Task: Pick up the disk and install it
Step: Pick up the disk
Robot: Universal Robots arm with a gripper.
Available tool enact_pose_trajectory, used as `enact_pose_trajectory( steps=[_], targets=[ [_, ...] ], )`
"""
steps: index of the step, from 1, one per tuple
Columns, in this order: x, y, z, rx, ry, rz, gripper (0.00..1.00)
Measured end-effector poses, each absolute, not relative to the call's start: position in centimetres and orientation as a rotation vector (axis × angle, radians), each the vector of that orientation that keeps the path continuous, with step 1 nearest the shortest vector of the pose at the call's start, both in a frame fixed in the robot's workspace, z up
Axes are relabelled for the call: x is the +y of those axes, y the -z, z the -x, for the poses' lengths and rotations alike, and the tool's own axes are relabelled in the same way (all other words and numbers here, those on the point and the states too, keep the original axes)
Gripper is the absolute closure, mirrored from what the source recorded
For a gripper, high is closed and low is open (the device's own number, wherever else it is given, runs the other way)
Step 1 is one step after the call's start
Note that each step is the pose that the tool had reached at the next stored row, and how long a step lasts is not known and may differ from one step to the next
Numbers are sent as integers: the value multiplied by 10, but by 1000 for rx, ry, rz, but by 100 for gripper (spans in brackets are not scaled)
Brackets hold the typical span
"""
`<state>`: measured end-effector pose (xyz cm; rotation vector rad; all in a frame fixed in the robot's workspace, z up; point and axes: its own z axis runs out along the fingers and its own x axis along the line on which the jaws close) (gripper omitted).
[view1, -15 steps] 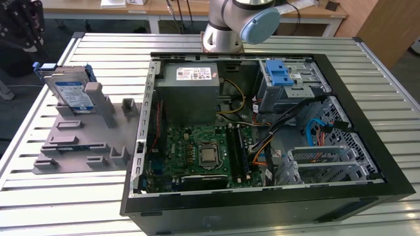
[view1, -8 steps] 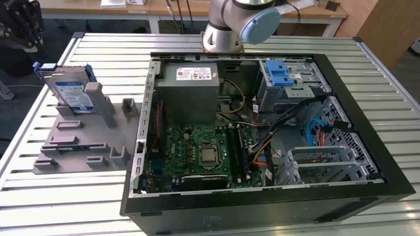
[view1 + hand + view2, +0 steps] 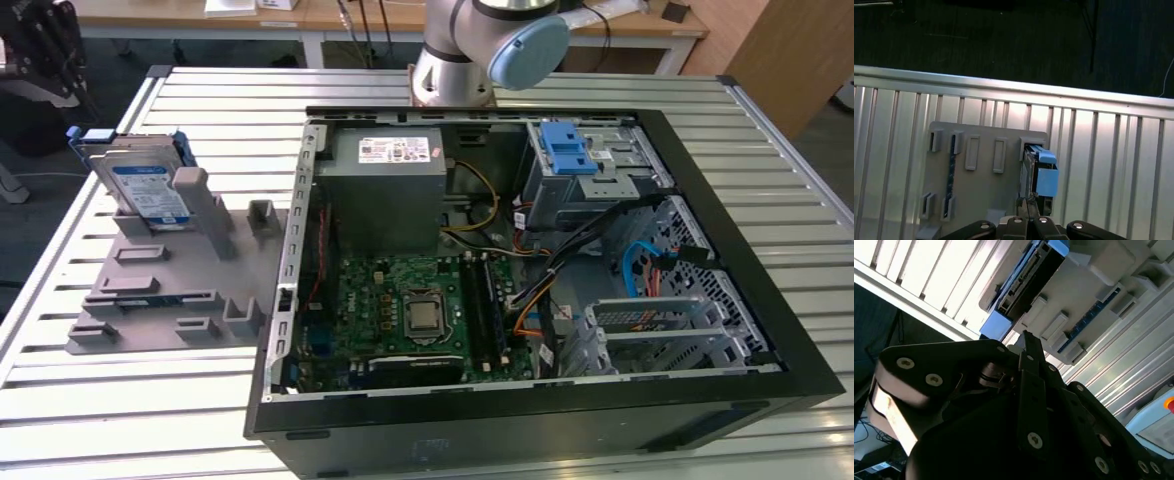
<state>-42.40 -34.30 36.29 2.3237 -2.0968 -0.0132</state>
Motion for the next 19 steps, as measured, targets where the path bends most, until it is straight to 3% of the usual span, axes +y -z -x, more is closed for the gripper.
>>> enact_pose_trajectory(
  steps=[12,16,19],
  targets=[
    [-342,-355,430,-2064,-9,-2368,89],
    [-342,-350,430,-2135,-9,-2304,77],
    [-339,-347,430,-2158,-9,-2282,59]
  ],
)
